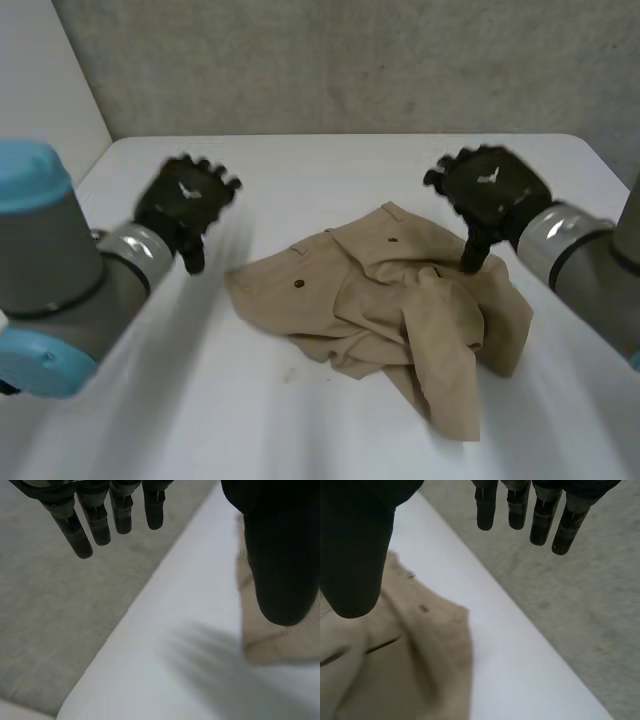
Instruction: Fold the shorts.
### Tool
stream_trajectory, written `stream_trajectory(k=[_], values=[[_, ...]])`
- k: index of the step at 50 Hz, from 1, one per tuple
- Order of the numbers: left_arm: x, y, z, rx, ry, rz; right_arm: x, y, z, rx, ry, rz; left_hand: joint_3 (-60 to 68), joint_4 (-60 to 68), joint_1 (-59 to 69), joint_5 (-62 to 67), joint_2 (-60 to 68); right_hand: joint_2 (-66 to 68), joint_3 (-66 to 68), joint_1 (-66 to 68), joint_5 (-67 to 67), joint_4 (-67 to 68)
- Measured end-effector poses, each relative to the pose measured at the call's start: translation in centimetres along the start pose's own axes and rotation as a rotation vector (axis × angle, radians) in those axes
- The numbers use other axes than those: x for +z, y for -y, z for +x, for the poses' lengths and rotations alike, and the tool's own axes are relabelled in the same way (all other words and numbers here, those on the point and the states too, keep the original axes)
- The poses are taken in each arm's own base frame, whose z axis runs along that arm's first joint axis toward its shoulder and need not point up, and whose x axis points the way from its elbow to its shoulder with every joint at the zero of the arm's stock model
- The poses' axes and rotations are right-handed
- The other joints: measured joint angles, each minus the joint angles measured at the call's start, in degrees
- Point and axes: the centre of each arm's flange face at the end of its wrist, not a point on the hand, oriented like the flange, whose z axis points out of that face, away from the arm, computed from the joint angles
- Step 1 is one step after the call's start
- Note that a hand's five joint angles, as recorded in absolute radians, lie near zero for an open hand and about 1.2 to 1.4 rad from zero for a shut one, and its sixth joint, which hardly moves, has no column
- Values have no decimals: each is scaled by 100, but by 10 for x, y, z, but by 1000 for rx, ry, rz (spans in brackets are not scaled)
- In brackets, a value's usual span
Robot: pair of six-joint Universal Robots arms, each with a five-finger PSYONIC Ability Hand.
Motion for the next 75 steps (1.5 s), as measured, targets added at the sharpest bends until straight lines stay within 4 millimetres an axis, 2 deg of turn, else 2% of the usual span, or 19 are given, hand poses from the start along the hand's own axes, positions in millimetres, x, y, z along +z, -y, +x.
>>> stream_trajectory(k=[4, 5, 9, 17, 25, 38, 54, 57, 59, 61, 62, 63, 64, 65, 75], values=[[2, -10, 12, 38, -45, 12, -1, -8, -5, 1, 17, -13, 0, 18, 1, 4, 47, 0, 0, 0, -1, 0], [5, -20, 23, 51, -100, 27, -1, -18, -11, 7, 25, -25, 367, 403, 455, 323, 431, 0, 0, 0, -2, 0], [11, -34, 32, 37, -177, 41, -1, -32, -18, 14, 25, -31, 1103, 1145, 1201, 1066, 1156, 0, 0, 1, -2, 0], [32, -59, 40, 7, -240, 14, -3, -54, -29, 22, 26, -49, 1187, 1214, 1225, 1150, 1224, 0, 0, 1, -1, 0], [45, -71, 44, -1, -253, -28, -4, -61, -33, 26, 33, -63, 1187, 1210, 1219, 1148, 1224, 0, 0, 1, -1, 0], [57, -71, 35, -6, -230, -24, -2, -64, -35, 27, 40, -73, 1188, 1219, 1226, 1158, 1225, 0, 0, 1, -1, 0], [69, -72, 46, 2, -256, -16, 0, -69, -37, 29, 46, -86, 1359, 1386, 1386, 1314, 1381, 0, 0, 1, -2, 0], [71, -71, 47, 3, -259, -13, 0, -70, -37, 29, 47, -87, 1930, 1957, 2045, 1843, 1956, 0, 0, 1, -1, 0], [72, -70, 47, 3, -262, -12, 0, -70, -38, 29, 47, -89, 3009, 3036, 3204, 2868, 3052, 0, 0, 1, -1, 0], [72, -70, 47, 2, -263, -12, 0, -70, -38, 29, 47, -89, 3009, 3036, 3204, 2868, 3052, 0, 0, 1, -1, 0], [74, -69, 47, -1, -267, -16, 1, -71, -38, 30, 48, -91, 4626, 4671, 4822, 4472, 4676, 0, 0, 1, -1, 0], [74, -69, 47, -2, -268, -17, 1, -71, -38, 30, 48, -91, 4626, 4671, 4822, 4472, 4676, 0, 0, 1, -2, 0], [74, -69, 47, -3, -270, -20, 1, -71, -38, 30, 49, -91, 5293, 5364, 5087, 5112, 5374, 0, 0, 1, -1, 0], [75, -70, 48, -5, -274, -25, 1, -71, -38, 30, 49, -92, 5468, 5544, 5088, 5247, 5507, 0, 0, 1, -1, 0], [81, -74, 44, -19, -285, -70, 1, -72, -38, 29, 50, -94, 5583, 5640, 5088, 5264, 5627, 0, 0, 1, -2, 0]])
